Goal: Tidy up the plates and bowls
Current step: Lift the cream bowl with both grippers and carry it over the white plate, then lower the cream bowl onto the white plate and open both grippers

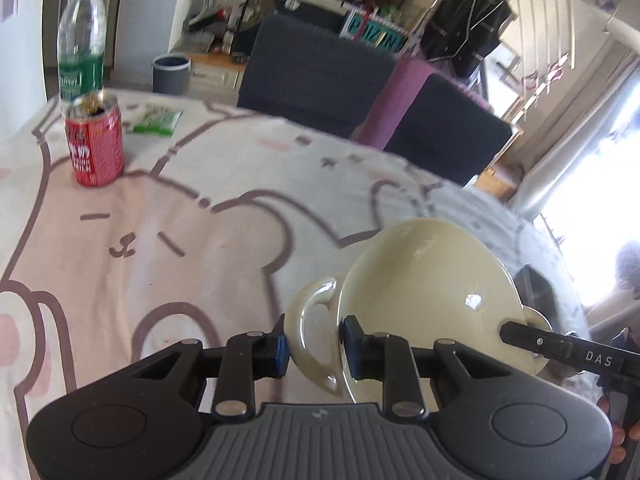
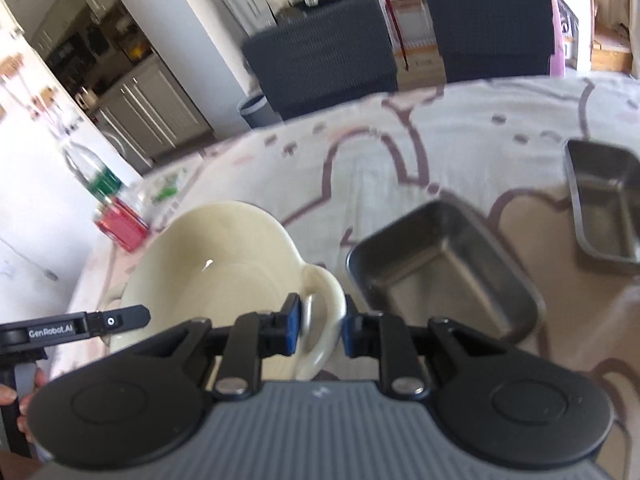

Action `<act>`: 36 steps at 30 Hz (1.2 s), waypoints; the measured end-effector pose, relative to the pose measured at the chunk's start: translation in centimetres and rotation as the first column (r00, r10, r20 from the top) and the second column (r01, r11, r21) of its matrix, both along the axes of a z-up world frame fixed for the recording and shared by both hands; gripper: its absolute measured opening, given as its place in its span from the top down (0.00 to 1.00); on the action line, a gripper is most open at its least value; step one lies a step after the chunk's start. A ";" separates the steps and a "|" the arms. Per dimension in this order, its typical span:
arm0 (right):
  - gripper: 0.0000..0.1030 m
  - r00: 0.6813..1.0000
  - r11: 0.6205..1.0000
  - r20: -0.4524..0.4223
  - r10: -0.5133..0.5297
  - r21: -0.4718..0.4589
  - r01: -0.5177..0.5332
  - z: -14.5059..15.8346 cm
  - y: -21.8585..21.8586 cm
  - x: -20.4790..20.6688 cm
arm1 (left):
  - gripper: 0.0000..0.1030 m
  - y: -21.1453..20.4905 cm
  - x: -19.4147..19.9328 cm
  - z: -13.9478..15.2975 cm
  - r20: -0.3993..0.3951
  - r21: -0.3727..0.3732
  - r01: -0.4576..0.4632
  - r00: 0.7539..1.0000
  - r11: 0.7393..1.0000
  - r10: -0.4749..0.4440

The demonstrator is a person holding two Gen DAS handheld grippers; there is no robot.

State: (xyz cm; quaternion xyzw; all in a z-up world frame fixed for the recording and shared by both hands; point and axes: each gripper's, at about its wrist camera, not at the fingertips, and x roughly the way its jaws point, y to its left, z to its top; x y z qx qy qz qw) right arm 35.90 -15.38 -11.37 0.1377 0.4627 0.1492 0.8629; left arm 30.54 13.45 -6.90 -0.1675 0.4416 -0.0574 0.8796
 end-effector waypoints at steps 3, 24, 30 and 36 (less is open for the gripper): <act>0.77 0.999 1.000 0.046 0.001 0.022 -0.002 2.4 -2.0 -1.7 | 0.73 -2.1 -1.8 2.3 0.034 -0.003 0.010 0.999 1.000 -0.010; 0.79 0.993 0.994 -0.046 -0.105 -0.006 0.105 3.4 -17.2 -13.1 | 0.76 -14.9 -9.4 -2.1 -0.129 -0.164 0.142 0.978 0.976 -0.164; 0.78 0.989 0.994 -0.100 -0.105 -0.055 0.099 1.6 -17.5 -13.3 | 0.74 -15.4 -8.5 -4.8 -0.180 -0.155 0.139 0.970 0.978 -0.166; 0.78 0.989 0.992 -0.119 -0.090 -0.098 0.079 0.5 -17.4 -12.4 | 0.74 -15.8 -8.0 -6.2 -0.198 -0.143 0.145 0.965 0.979 -0.171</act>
